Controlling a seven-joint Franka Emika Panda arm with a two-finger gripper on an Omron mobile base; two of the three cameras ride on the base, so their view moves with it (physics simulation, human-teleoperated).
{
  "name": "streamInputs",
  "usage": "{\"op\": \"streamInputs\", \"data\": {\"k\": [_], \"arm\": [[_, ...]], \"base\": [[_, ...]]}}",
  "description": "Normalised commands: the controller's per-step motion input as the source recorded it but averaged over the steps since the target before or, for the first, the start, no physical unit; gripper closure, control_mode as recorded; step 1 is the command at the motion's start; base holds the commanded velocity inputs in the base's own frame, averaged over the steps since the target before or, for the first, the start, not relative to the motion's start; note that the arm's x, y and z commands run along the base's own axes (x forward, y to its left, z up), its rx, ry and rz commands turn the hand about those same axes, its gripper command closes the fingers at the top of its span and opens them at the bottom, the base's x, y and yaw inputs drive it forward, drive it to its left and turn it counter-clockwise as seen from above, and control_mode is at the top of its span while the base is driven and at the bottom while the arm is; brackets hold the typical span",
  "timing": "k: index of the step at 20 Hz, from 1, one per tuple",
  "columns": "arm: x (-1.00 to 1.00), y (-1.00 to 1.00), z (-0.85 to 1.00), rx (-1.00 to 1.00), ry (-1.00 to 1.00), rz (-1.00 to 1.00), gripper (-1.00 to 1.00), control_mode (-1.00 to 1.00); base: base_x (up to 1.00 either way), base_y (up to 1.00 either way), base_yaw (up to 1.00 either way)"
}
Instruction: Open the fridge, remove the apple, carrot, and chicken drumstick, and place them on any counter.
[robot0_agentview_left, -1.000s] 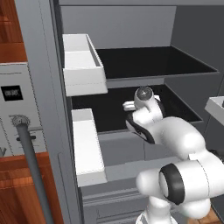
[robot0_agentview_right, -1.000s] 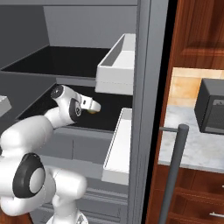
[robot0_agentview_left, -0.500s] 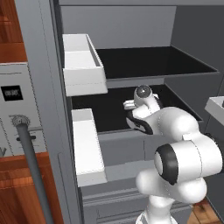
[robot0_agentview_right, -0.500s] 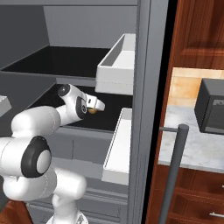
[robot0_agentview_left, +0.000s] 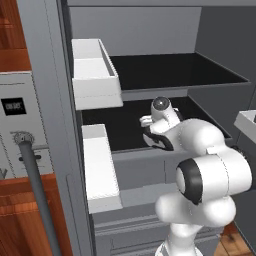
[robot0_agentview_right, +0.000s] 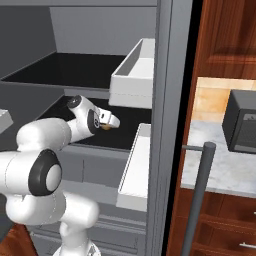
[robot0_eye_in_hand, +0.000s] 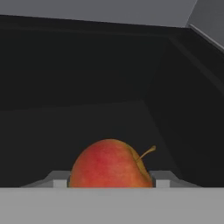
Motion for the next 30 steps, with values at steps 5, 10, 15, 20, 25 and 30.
{"op": "streamInputs", "data": {"k": [5, 10, 15, 20, 25, 30], "arm": [[-0.44, 0.07, 0.04, 0.0, -0.03, 0.0, 1.0, -1.0], [-1.0, 0.07, 0.83, 0.0, -0.26, 0.0, 1.0, -1.0], [-1.0, 0.03, 0.98, 0.08, 0.03, 0.01, 1.0, -1.0], [-0.97, 0.09, 0.7, 0.12, 0.25, 0.0, 1.0, -1.0], [-0.86, 0.38, 0.37, 0.13, 0.4, 0.01, 1.0, -1.0], [-0.83, 0.39, 0.15, 0.05, 0.2, 0.01, 1.0, -1.0]], "base": [[0.0, 0.0, 0.0], [0.0, 0.0, 0.0], [0.0, 0.0, 0.0], [0.0, 0.0, 0.0], [0.0, 0.0, 0.0], [0.0, 0.0, 0.0]]}}
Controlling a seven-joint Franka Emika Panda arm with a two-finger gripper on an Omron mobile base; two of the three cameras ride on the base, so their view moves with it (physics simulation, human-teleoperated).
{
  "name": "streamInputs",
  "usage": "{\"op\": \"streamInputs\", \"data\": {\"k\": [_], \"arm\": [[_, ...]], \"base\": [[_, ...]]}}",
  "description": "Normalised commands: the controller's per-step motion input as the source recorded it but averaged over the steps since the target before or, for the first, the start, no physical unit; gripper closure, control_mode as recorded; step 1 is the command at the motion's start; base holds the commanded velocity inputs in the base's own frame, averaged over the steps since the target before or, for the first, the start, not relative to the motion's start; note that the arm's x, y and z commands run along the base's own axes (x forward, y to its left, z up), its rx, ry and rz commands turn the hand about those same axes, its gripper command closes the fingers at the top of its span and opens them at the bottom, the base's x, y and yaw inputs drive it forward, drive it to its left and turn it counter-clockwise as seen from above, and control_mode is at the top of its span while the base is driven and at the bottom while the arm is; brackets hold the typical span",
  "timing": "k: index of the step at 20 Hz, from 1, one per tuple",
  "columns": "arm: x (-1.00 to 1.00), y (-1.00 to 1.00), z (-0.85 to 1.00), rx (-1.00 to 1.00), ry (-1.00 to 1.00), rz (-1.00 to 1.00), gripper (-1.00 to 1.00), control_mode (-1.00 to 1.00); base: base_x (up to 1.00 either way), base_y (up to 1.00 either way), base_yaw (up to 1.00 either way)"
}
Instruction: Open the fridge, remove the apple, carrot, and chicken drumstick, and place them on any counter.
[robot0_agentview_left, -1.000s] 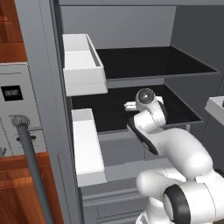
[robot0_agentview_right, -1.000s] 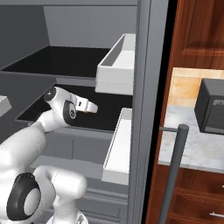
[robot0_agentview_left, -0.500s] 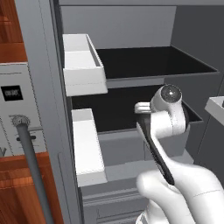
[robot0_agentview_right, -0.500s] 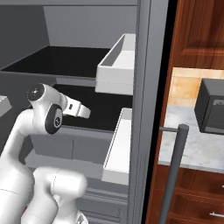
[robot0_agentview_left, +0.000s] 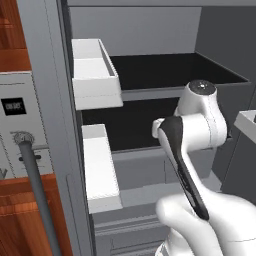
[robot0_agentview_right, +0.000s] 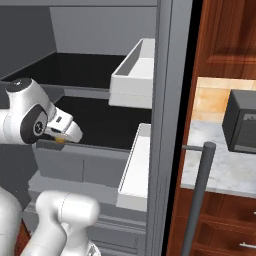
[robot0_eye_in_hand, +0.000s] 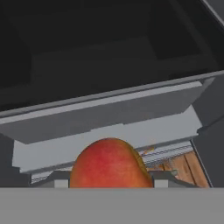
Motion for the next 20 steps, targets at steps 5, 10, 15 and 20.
{"op": "streamInputs", "data": {"k": [5, 10, 15, 20], "arm": [[0.0, 0.0, 0.0, 0.0, 0.0, 0.0, 1.0, 1.0], [0.0, 0.0, 0.0, 0.0, 0.0, 0.0, 1.0, 1.0], [0.0, 0.0, 0.0, 0.0, 0.0, 0.0, 1.0, 1.0], [0.0, 0.0, 0.0, 0.0, 0.0, 0.0, 1.0, 1.0]], "base": [[-0.98, 0.03, 0.0], [-1.0, -0.46, -0.01], [-0.73, -1.0, 0.12], [-0.05, -1.0, 0.28]]}}
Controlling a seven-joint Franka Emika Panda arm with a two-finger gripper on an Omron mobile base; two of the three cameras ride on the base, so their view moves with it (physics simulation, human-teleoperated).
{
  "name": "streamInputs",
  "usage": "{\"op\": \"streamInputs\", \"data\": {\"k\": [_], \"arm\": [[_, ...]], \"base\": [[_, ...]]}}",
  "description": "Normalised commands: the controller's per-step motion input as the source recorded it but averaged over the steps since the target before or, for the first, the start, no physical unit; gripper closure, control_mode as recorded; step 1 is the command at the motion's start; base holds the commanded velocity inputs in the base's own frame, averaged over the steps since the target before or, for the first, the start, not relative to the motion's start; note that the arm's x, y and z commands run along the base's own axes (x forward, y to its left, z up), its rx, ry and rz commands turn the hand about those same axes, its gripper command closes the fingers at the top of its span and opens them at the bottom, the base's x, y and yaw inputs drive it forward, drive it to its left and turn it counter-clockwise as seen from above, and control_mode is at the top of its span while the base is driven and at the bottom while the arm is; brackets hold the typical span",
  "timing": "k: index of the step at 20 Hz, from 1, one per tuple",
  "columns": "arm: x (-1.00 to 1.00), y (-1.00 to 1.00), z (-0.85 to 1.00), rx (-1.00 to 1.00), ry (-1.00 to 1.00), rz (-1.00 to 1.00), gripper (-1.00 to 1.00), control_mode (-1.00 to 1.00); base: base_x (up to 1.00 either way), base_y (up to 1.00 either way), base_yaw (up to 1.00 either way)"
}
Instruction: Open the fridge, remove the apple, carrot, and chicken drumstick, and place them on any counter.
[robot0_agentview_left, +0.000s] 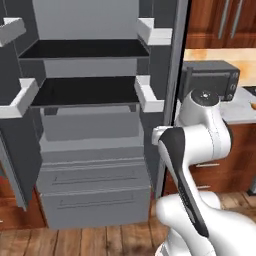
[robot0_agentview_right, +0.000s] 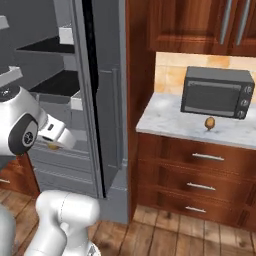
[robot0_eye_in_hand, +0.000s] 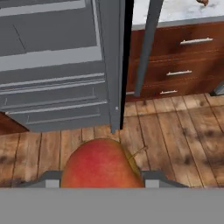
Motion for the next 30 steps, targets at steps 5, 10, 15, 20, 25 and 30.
{"op": "streamInputs", "data": {"k": [5, 10, 15, 20, 25, 30], "arm": [[0.0, 0.0, 0.0, 0.0, 0.0, 0.0, 1.0, 1.0], [0.0, 0.0, 0.0, 0.0, 0.0, 0.0, 1.0, 1.0], [0.0, 0.0, 0.0, 0.0, 0.0, 0.0, 1.0, 1.0], [0.0, 0.0, 0.0, 0.0, 0.0, 0.0, 1.0, 1.0], [0.02, -0.1, -0.05, 0.0, 0.01, -0.05, 1.0, -1.0], [0.16, -0.94, -0.7, 0.0, 0.04, -0.15, 1.0, -1.0]], "base": [[0.29, -1.0, 0.25], [0.74, -1.0, 0.15], [1.0, -0.85, -0.03], [0.92, -0.54, -0.18], [0.42, -0.37, -0.2], [0.0, 0.0, 0.0]]}}
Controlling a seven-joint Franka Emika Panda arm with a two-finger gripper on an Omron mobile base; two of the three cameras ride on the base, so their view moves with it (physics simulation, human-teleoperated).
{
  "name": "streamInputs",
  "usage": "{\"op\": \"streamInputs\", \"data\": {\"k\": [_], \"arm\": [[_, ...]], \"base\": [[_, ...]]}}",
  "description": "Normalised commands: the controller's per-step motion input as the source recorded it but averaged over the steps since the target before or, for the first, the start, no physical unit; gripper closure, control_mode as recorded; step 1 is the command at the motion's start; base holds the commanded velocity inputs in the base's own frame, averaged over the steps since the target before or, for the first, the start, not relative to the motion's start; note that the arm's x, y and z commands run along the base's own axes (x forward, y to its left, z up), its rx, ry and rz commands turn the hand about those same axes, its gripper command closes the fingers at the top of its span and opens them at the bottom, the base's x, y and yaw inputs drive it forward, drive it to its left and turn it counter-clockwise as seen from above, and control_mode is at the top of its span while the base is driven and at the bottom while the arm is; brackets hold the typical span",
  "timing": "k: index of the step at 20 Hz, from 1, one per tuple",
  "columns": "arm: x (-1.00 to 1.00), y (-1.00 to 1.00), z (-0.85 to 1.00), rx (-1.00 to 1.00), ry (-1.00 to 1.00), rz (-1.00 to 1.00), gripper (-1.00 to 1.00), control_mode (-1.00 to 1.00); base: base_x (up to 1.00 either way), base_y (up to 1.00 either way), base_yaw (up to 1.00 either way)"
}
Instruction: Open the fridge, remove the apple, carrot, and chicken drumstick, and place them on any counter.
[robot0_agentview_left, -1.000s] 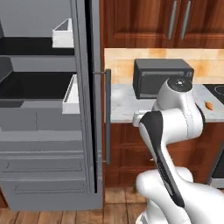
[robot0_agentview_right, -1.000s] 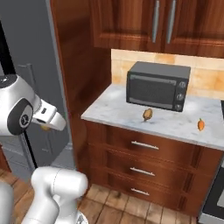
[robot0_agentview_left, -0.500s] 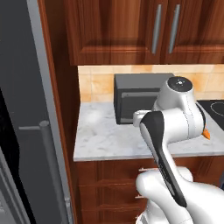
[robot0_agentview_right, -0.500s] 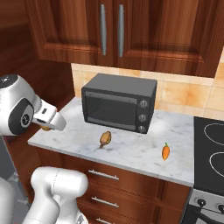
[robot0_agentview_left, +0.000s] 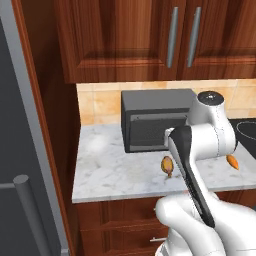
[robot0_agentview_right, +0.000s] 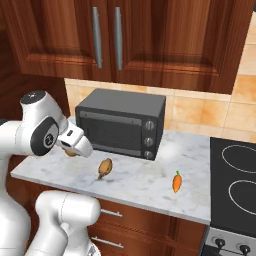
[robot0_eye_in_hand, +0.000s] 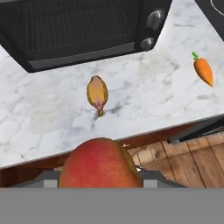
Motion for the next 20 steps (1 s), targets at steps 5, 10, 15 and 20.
{"op": "streamInputs", "data": {"k": [5, 10, 15, 20], "arm": [[0.71, -1.0, -1.0, 0.0, 0.06, -0.09, 1.0, -1.0], [1.0, -1.0, -1.0, 0.03, 0.08, -0.06, 1.0, -1.0], [0.96, -0.87, -0.96, 0.02, 0.05, -0.05, 1.0, -1.0], [0.6, -0.41, -0.68, 0.0, 0.02, -0.03, 1.0, -1.0]], "base": [[0.0, 0.0, 0.0], [0.0, 0.0, 0.0], [0.0, 0.0, 0.0], [0.0, 0.0, 0.0]]}}
